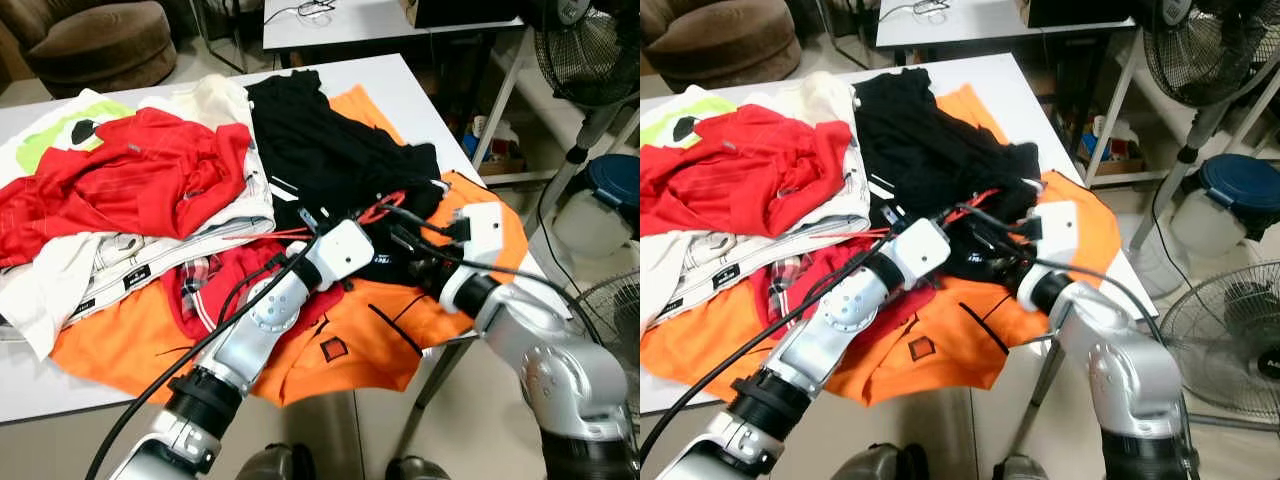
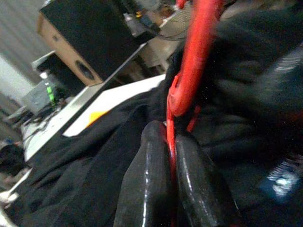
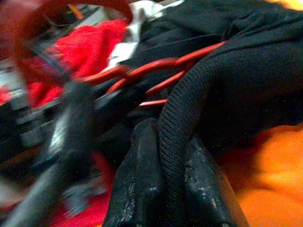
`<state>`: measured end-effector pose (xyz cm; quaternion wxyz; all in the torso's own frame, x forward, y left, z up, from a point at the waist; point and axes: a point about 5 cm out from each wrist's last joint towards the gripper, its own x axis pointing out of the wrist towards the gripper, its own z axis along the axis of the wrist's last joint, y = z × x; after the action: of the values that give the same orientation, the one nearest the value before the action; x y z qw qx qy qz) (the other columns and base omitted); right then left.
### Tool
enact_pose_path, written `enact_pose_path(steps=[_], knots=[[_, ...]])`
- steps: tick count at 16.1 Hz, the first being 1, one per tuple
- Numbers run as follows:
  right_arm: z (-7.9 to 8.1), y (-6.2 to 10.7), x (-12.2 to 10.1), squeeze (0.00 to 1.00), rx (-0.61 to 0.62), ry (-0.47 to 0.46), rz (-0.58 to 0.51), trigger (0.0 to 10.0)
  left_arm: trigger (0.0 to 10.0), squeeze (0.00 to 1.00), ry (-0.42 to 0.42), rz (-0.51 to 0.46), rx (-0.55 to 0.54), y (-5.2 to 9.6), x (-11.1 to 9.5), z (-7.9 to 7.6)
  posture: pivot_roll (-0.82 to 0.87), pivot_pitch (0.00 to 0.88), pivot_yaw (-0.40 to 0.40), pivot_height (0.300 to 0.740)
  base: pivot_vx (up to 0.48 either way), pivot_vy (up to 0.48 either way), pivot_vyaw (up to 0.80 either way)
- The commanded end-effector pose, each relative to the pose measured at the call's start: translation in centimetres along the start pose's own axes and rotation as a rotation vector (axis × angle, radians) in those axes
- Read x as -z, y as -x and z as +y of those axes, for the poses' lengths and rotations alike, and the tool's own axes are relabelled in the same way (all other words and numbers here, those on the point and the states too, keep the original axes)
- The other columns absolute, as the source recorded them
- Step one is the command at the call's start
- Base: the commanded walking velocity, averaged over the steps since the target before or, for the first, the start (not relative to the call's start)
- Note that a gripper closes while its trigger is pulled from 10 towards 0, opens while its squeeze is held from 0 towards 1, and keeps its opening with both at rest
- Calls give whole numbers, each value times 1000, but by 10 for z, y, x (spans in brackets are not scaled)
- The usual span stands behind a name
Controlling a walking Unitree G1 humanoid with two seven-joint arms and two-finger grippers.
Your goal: Hang hanger
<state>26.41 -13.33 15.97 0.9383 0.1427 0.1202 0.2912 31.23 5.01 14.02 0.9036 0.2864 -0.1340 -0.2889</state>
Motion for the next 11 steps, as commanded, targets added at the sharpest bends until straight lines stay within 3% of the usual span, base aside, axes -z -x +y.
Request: enact_pose_path(steps=[1,3,5,6,7,8,9,10,11], knots=[[22,2,-3,0,-144,-20,-7,0,10000,0,1,76,-35,0,10,6,-136,106,95,740,0,0,0],[37,9,-13,0,-250,-16,-35,0,10000,0,3,161,-41,-1,18,5,-144,109,96,740,0,0,0],[46,14,-14,0,-313,36,2,0,10000,0,65,146,3,-6,12,-9,-154,107,98,740,0,0,0],[34,12,-5,0,-244,43,40,0,10000,0,69,145,8,-7,11,-10,-154,107,98,740,0,0,0],[0,11,14,0,-62,107,111,0,10000,0,66,150,9,-6,13,-9,-152,105,100,740,0,0,0],[-14,14,20,0,-3,132,134,2078,10000,0,64,152,10,-5,14,-8,-151,105,100,740,0,0,0],[-26,15,19,0,65,160,126,10000,10000,0,61,155,9,-4,16,-6,-146,103,101,740,0,0,0],[-33,16,15,0,98,165,102,10000,10000,0,56,158,8,-3,17,-4,-146,103,100,740,0,0,0],[-42,21,-1,1000,111,140,49,10000,10000,0,45,163,3,-2,20,-2,-143,101,99,740,0,0,0]])
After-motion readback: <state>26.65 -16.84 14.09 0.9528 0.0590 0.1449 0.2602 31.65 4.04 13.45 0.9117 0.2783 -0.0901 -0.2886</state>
